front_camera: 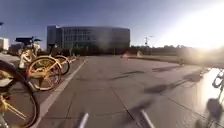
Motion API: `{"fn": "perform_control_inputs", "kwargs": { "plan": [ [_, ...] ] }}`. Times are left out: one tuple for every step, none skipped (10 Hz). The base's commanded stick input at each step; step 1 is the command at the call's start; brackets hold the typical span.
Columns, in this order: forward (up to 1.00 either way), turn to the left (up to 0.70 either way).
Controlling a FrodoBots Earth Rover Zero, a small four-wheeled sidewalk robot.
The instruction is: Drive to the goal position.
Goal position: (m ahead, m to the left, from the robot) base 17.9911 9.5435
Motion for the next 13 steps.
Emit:
{"fn": "perform_control_inputs", "kwargs": {
  "plan": [
    [0.70, 0.00],
    [0.70, 0.00],
    [0.70, 0.00],
    [0.70, 0.00],
    [0.70, 0.00],
    [0.70, 0.00],
    [0.70, 0.00],
    [0.70, 0.00],
    [0.70, 0.00],
    [0.70, 0.00],
    [0.70, 0.00],
    [0.70, 0.00],
    [0.70, 0.00]
  ]
}}
